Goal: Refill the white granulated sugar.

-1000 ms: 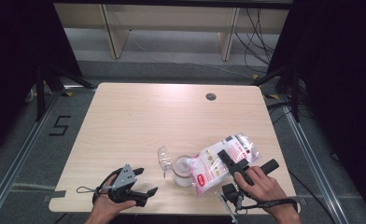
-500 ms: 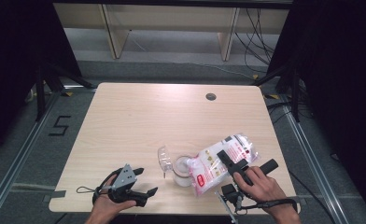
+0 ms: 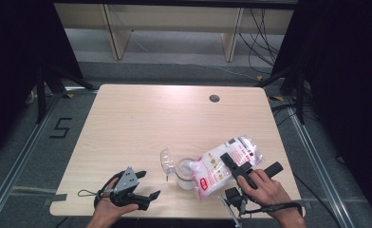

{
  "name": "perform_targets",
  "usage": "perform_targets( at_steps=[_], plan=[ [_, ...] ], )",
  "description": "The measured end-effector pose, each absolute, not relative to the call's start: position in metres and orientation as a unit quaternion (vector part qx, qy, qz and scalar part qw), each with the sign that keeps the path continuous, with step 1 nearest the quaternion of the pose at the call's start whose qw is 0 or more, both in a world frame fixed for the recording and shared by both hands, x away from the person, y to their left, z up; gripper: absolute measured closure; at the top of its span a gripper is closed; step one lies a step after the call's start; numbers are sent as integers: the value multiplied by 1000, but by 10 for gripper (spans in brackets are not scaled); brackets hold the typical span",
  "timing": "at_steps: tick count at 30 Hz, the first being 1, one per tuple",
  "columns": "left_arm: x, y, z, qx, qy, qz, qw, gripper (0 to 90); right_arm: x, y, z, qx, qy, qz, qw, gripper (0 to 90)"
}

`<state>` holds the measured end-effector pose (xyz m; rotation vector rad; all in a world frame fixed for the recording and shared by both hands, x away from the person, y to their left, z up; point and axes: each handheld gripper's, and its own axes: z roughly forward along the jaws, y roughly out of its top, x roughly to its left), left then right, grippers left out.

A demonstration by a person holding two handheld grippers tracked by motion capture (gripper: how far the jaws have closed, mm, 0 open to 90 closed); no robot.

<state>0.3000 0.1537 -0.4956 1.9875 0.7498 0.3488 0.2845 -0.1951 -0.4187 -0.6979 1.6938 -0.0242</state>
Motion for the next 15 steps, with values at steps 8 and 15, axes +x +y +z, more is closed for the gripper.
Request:
perform_targets(
  at_steps=[8, 15],
  plan=[
    [300, 152, -497, 809, 309, 138, 481, 153, 284, -194, -418, -302, 733, -9, 610, 701],
    [300, 154, -496, 810, 302, 147, 481, 153, 285, -195, -418, -301, 735, -12, 608, 705]
  ],
)
